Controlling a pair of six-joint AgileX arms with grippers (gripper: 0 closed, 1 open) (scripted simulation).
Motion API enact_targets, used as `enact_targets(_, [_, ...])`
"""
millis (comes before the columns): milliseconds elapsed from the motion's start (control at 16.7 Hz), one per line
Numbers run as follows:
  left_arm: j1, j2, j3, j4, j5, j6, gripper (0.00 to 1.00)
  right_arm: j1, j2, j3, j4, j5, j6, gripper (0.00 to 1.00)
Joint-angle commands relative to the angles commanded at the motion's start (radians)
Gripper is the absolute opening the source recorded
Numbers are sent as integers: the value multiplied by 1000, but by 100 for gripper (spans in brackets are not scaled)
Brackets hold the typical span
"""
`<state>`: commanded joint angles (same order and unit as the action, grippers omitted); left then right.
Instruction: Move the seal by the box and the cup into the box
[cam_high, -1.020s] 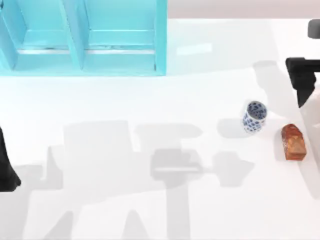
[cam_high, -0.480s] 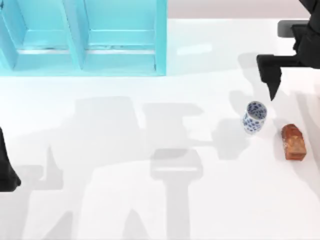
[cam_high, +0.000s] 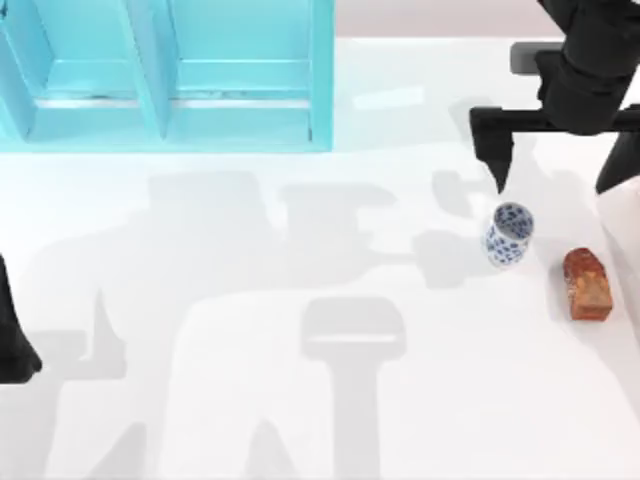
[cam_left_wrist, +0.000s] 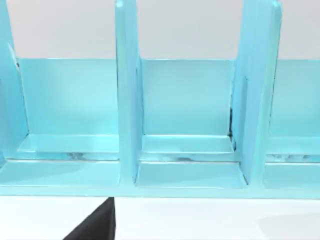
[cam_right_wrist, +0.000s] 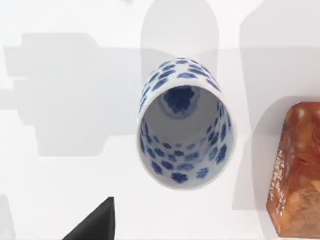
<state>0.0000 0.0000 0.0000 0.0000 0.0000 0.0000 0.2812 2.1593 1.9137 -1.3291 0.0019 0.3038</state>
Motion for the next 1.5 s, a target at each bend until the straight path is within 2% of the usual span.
enact_targets(180, [0, 0, 0, 0, 0, 0, 100, 2, 5, -30, 37, 0, -1, 100])
enact_targets(660, [0, 0, 0, 0, 0, 0, 100, 7, 51, -227, 282, 1, 4, 100])
enact_targets(900, [0, 0, 0, 0, 0, 0, 100, 7, 54, -235, 292, 1, 4, 100])
enact_targets(1500, [0, 0, 0, 0, 0, 0, 100, 7, 54, -235, 292, 1, 4, 25])
